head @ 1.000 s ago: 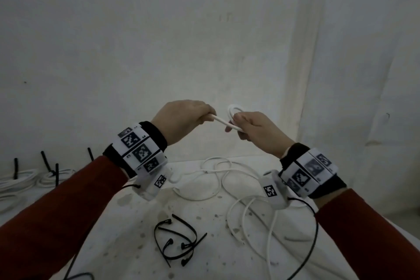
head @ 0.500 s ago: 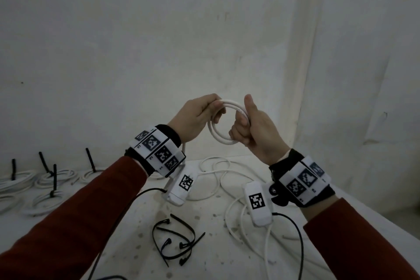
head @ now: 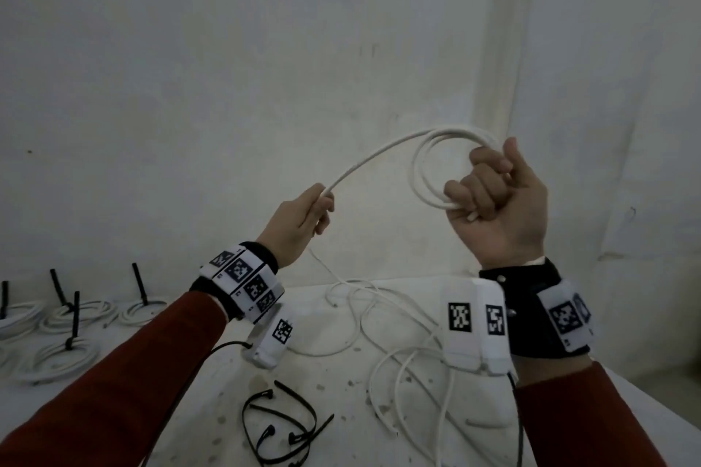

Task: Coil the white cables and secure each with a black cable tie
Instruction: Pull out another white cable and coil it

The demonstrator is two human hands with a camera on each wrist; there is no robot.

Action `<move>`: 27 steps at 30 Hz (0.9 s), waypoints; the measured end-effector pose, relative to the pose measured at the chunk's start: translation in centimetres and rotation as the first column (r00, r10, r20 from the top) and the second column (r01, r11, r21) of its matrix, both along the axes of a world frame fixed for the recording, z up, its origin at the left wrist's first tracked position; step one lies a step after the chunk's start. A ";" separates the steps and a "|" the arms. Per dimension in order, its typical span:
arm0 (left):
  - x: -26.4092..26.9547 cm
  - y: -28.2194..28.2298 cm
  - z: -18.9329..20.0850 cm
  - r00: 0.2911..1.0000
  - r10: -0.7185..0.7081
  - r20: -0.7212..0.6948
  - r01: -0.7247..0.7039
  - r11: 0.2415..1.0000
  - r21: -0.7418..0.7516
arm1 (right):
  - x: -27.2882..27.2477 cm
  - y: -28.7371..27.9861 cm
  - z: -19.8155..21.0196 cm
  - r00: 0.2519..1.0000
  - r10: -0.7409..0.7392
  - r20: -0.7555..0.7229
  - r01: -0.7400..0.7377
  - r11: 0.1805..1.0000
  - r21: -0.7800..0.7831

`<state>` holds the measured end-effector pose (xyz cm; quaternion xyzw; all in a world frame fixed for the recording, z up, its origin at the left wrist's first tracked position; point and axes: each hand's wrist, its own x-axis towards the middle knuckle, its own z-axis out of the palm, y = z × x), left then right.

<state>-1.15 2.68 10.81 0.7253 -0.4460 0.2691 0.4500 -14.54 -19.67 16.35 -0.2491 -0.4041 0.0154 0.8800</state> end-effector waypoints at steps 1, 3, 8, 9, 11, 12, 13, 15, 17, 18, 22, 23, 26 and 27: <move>0.5 0.1 -0.2 0.999 0.039 0.035 -0.040 0.999 0.025 | -0.1 -0.4 0.3 0.999 -0.037 -0.003 0.037 0.998 0.043; 1.2 0.1 -0.3 0.993 0.095 0.069 -0.098 0.994 0.043 | -0.5 -0.8 0.8 0.988 -0.151 -0.030 0.154 0.982 0.112; 3.0 0.0 -0.6 0.991 0.132 -0.002 -0.132 0.991 0.011 | -1.2 -1.1 1.5 0.968 -0.248 -0.035 0.247 0.923 0.294; 3.2 0.2 -0.6 0.990 0.144 -0.004 -0.144 0.989 0.016 | -1.1 -1.1 1.6 0.964 -0.266 -0.031 0.262 0.913 0.313; 3.1 0.3 -0.5 0.983 0.176 0.056 -0.179 0.983 0.050 | -0.8 -1.1 1.8 0.953 -0.302 -0.014 0.288 0.895 0.339; 2.9 0.4 -0.4 0.976 0.188 0.110 -0.196 0.978 0.071 | -0.6 -1.1 1.9 0.948 -0.318 -0.010 0.301 0.887 0.351; 2.7 0.4 -0.3 0.965 0.196 0.176 -0.213 0.973 0.086 | -0.4 -1.1 2.1 0.944 -0.330 -0.011 0.311 0.878 0.363; 2.4 0.6 0.1 0.913 0.202 0.354 -0.250 0.963 0.096 | 0.2 -1.2 2.4 0.940 -0.342 -0.014 0.321 0.867 0.382; 2.1 0.7 0.8 0.826 0.185 0.532 -0.306 0.940 0.149 | 0.8 -1.1 2.8 0.922 -0.387 -0.024 0.367 0.852 0.373; 1.8 0.7 1.2 0.776 0.172 0.607 -0.348 0.919 0.185 | 1.3 -1.0 3.0 0.900 -0.435 -0.038 0.420 0.838 0.348; 0.5 0.6 2.4 0.592 0.058 0.804 -0.457 0.846 0.275 | 3.3 0.2 3.3 0.782 -0.620 -0.057 0.618 0.761 0.198; 0.0 0.6 2.5 0.562 0.026 0.827 -0.468 0.834 0.292 | 3.8 0.7 3.2 0.745 -0.665 -0.053 0.664 0.733 0.150; -1.4 1.0 3.0 0.513 -0.024 0.858 -0.477 0.823 0.308 | 5.2 2.3 2.3 0.481 -0.863 0.156 0.876 0.463 -0.138; -1.7 1.2 3.3 0.513 -0.028 0.858 -0.472 0.826 0.309 | 5.5 2.8 1.8 0.391 -0.874 0.289 0.913 0.328 -0.242</move>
